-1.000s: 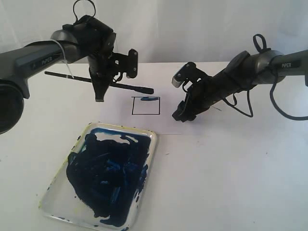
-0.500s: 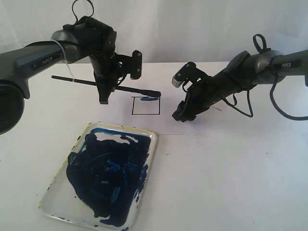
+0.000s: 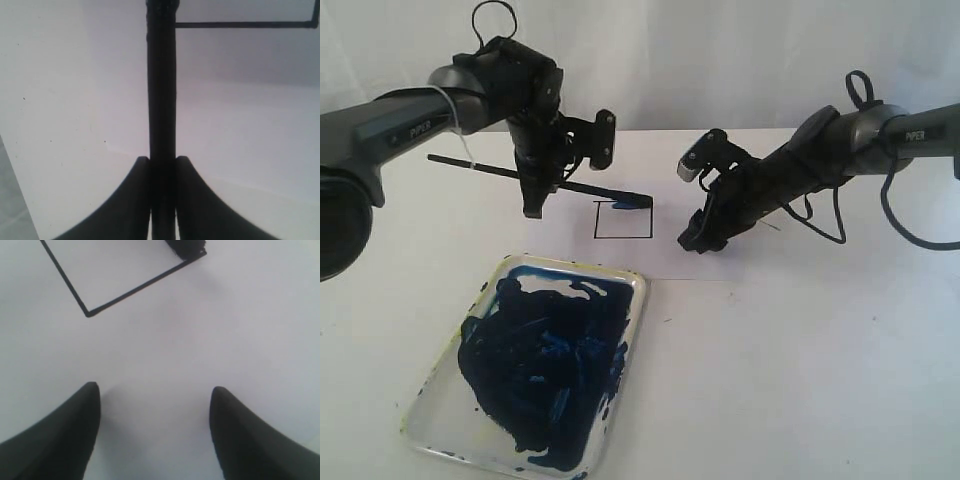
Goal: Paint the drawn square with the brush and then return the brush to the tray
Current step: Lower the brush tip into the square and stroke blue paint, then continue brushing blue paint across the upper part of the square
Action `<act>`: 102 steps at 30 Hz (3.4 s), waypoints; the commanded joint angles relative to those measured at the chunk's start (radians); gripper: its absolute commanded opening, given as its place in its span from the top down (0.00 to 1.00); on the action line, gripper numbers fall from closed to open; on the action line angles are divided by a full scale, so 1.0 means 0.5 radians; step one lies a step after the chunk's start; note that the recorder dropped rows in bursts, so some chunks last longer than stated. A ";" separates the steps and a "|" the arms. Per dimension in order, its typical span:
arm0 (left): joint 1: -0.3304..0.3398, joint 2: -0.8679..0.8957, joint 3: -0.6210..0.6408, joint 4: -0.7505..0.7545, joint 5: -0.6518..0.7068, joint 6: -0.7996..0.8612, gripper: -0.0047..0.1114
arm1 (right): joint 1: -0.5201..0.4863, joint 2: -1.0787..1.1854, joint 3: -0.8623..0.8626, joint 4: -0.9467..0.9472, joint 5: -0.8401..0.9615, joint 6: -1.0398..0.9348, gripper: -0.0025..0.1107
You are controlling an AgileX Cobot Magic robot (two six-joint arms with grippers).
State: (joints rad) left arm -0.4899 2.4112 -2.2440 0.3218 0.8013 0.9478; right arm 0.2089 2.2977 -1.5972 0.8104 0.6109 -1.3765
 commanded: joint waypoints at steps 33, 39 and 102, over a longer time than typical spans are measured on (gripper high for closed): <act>0.000 0.038 -0.006 0.469 0.092 -0.300 0.96 | 0.001 0.041 0.006 -0.044 0.016 -0.013 0.45; 0.000 0.041 -0.006 0.316 -0.042 -0.327 0.96 | 0.001 0.041 0.006 -0.044 0.016 -0.013 0.45; 0.000 0.023 -0.006 0.409 0.026 -0.330 0.96 | 0.001 0.041 0.006 -0.044 -0.025 -0.013 0.45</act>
State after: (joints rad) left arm -0.4899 2.4431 -2.2440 0.5374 0.7677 0.7917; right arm 0.2089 2.2977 -1.5972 0.8104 0.6051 -1.3765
